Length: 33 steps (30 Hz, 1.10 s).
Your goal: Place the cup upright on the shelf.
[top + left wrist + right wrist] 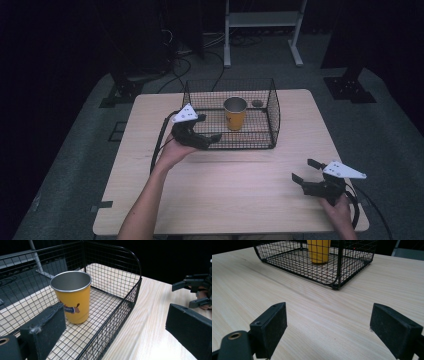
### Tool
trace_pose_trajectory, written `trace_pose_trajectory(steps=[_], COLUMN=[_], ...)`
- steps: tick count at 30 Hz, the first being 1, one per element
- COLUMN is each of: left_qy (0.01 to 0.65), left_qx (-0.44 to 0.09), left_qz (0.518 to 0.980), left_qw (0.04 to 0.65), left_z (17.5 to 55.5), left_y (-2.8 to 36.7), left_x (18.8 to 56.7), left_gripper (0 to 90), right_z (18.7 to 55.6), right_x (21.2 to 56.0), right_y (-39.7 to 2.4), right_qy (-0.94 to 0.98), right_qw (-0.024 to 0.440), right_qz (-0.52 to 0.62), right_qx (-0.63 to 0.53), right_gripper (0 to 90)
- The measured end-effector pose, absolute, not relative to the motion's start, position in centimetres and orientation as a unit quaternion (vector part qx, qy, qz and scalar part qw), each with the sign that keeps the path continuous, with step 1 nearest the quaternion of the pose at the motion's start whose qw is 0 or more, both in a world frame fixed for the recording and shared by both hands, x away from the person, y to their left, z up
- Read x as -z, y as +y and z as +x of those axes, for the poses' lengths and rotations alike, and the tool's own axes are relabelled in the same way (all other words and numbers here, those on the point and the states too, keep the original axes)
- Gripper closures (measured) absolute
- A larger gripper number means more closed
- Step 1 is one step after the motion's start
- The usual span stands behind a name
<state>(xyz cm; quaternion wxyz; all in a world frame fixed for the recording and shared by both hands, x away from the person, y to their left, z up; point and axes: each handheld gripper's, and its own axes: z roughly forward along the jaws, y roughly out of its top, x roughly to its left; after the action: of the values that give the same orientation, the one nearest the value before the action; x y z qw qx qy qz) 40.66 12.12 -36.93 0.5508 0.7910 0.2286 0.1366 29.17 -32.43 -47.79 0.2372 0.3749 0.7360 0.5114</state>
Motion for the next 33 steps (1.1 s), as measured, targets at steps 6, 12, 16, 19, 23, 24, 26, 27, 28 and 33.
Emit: trace_pose_trajectory(steps=[6, 12, 16, 19, 23, 24, 26, 27, 28, 33], left_qy=[0.229, 0.228, 0.226, 0.226, 0.226, 0.226, 0.226, 0.227, 0.226, 0.226], left_qx=[-0.137, -0.137, -0.138, -0.138, -0.139, -0.138, -0.139, -0.138, -0.138, -0.141], left_qz=[0.79, 0.789, 0.791, 0.791, 0.789, 0.789, 0.789, 0.788, 0.788, 0.787], left_qw=[0.552, 0.553, 0.551, 0.552, 0.554, 0.554, 0.555, 0.555, 0.555, 0.556], left_z=[40.0, 39.4, 39.0, 38.7, 38.4, 38.2, 38.0, 37.9, 37.8, 37.3], left_y=[12.6, 12.9, 13.1, 13.2, 13.4, 13.4, 13.5, 13.6, 13.6, 13.9], left_x=[37.2, 37.4, 37.5, 37.8, 38.0, 38.0, 38.1, 38.1, 38.1, 38.3], left_gripper=[2.4, 2.4, 2.4, 2.4, 2.4, 2.4, 2.4, 2.4, 2.4, 2.4], right_z=[29.2, 29.2, 29.1, 29.2, 29.1, 29.1, 29.1, 29.1, 29.1, 29.1], right_x=[47.8, 47.8, 47.8, 47.8, 47.8, 47.8, 47.8, 47.8, 47.8, 47.8], right_y=[-32.4, -32.4, -32.4, -32.5, -32.5, -32.5, -32.5, -32.5, -32.4, -32.4], right_qy=[0.735, 0.735, 0.735, 0.734, 0.734, 0.734, 0.734, 0.734, 0.734, 0.734], right_qw=[0.237, 0.237, 0.237, 0.237, 0.238, 0.238, 0.238, 0.239, 0.239, 0.24], right_qz=[0.377, 0.378, 0.379, 0.379, 0.38, 0.38, 0.38, 0.38, 0.38, 0.38], right_qx=[-0.511, -0.511, -0.511, -0.511, -0.511, -0.511, -0.51, -0.51, -0.51, -0.509], right_gripper=[13.1, 13.1, 13.1, 13.1, 13.1, 13.1, 13.1, 13.1, 13.1, 13.1])
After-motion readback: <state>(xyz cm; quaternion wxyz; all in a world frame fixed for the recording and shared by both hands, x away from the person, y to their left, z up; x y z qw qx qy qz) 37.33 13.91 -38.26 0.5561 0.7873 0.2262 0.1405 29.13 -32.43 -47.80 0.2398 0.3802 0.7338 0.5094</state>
